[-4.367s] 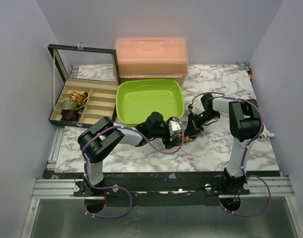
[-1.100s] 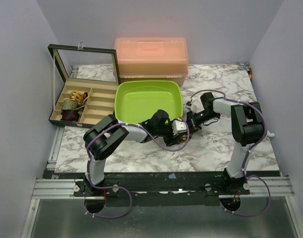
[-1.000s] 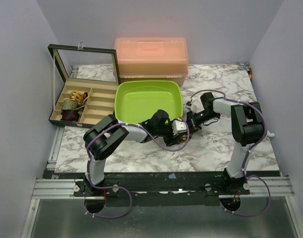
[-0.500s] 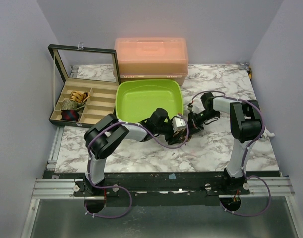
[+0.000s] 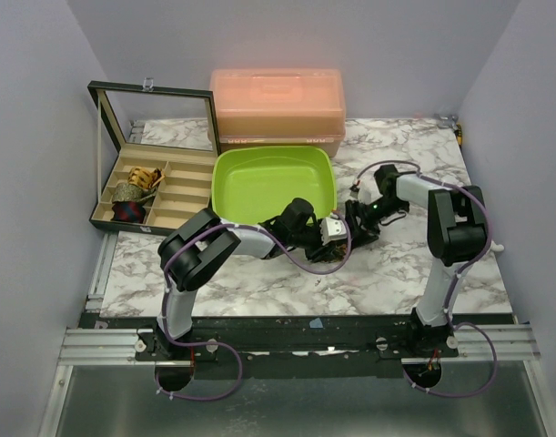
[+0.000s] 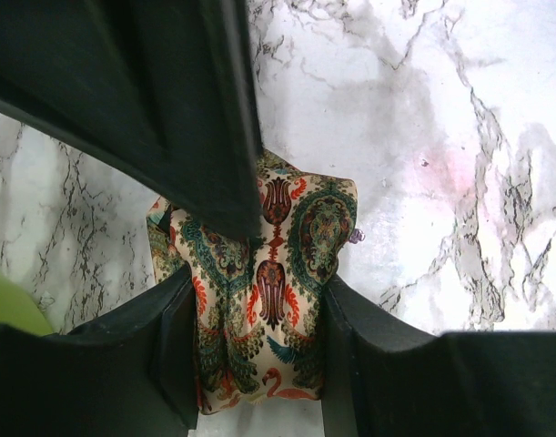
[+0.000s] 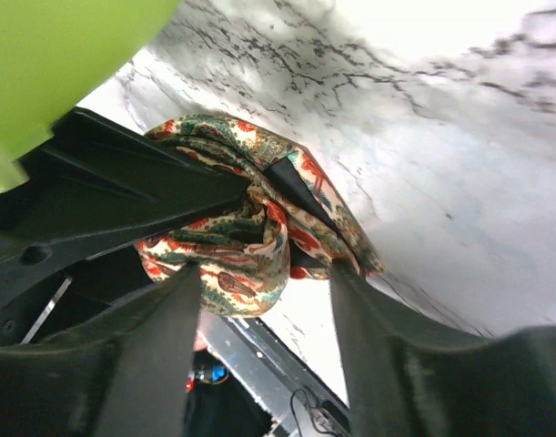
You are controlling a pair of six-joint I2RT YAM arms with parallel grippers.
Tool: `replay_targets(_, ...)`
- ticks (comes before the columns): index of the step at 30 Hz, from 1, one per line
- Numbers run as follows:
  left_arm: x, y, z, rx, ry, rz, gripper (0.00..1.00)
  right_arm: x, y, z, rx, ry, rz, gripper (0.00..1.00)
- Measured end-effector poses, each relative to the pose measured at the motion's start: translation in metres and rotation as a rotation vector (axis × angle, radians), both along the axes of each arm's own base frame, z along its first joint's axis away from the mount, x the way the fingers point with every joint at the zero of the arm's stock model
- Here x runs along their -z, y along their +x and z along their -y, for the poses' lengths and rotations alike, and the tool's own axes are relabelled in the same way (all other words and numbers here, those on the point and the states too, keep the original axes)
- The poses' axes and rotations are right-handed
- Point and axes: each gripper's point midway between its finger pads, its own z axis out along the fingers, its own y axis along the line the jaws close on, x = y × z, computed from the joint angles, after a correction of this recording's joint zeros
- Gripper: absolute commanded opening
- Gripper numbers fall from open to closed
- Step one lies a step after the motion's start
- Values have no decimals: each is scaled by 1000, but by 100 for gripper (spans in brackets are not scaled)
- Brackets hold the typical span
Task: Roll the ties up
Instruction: Roll the tie at the center of the board.
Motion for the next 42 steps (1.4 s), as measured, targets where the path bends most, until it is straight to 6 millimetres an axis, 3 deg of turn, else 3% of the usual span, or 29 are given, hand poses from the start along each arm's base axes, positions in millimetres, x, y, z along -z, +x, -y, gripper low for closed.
replay_targets(4,1,0,0,7,5,14,15,-3,17,18,37,-14,51,73)
replay_targets(6,1,0,-1,9,7,16,15,-1,19,24,48,-29,54,83)
replay_targets(8,1,0,-1,11,7,18,15,2,19,24,48,-36,52,84)
replay_targets(13,0,1,0,14,9,23,16,3,11,13,52,20,15,76)
replay_targets(18,0,1,0,14,11,22,16,4,-11,-9,47,141,-64,71)
replay_targets(29,0,1,-1,19,15,27,17,-8,-10,-21,37,240,-25,80)
replay_targets(33,0,1,0,19,21,22,17,-9,-11,-23,25,241,-15,89)
replay_targets(37,0,1,0,18,24,20,18,-8,-14,-26,4,241,-9,84)
replay_targets(42,0,1,0,19,23,19,18,-4,-18,-26,8,245,-22,67)
